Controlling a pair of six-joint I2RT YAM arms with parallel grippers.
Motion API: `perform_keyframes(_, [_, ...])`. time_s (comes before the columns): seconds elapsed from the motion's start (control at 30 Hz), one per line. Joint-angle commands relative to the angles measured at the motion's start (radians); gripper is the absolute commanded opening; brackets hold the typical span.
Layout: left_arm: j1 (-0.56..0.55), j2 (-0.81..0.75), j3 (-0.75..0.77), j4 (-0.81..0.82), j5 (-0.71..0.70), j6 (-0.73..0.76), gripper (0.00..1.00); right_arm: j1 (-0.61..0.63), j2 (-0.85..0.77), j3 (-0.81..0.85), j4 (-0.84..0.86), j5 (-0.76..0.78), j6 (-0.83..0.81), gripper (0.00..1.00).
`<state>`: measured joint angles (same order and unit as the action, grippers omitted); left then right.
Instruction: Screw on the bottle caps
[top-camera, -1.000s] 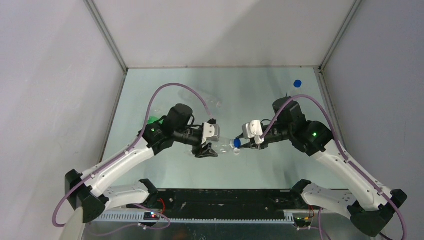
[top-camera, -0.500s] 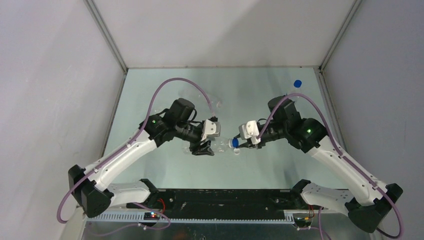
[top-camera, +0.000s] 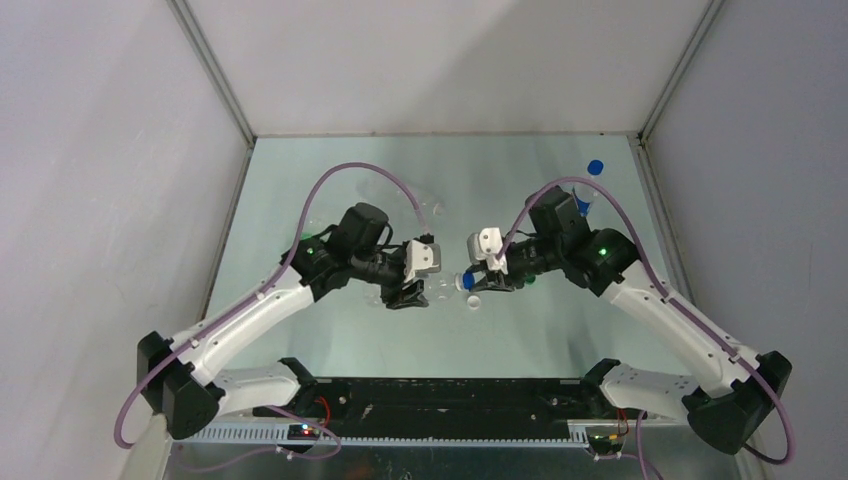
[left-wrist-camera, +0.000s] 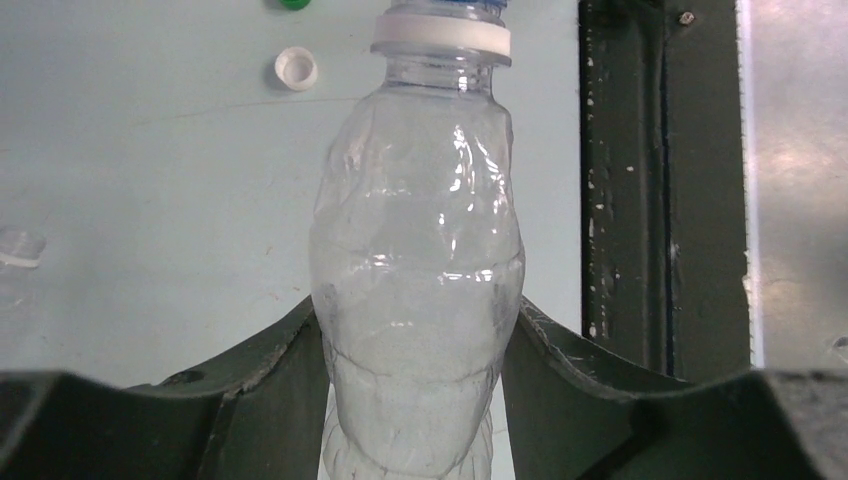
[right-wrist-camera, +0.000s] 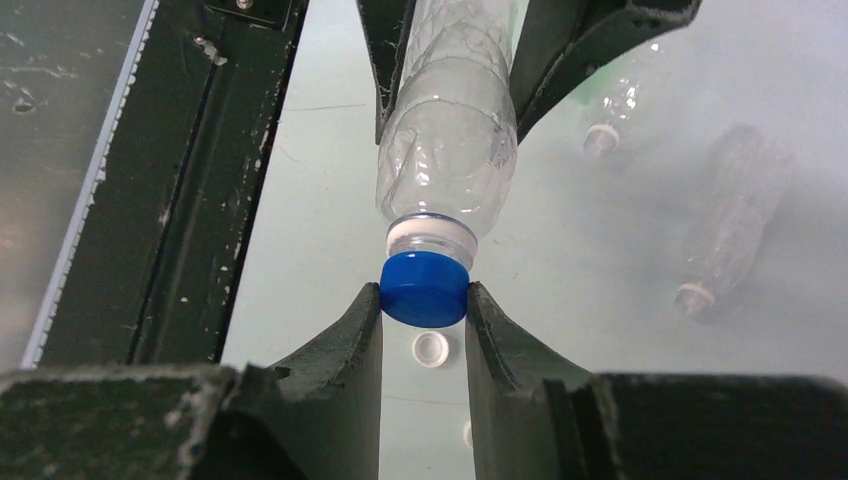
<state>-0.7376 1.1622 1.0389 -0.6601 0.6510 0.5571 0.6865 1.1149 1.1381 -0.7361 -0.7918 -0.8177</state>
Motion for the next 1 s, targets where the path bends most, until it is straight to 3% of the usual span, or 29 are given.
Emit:
perform_keyframes(0.0, [-0.023, -0.071, -0.011, 0.293, -0.023, -0.042, 0.34, 0.004, 0.046, 0.012, 0.035, -0.022, 0.14, 0.0])
perform_keyframes(0.27, [-0.101, -0.119, -0.092, 0.461, -0.221, -0.006, 0.34, -0.032, 0.076, 0.012, 0.137, -0.085, 0.419, 0.0])
perform_keyframes(0.53, [-0.171, -0.122, -0.183, 0.679, -0.406, 0.02, 0.35, -0.118, 0.117, 0.012, 0.251, -0.17, 0.809, 0.0])
perform_keyframes(0.97, [-0.307, -0.031, -0.286, 1.065, -0.842, 0.078, 0.34, -0.167, 0.164, 0.012, 0.269, 0.107, 1.46, 0.0])
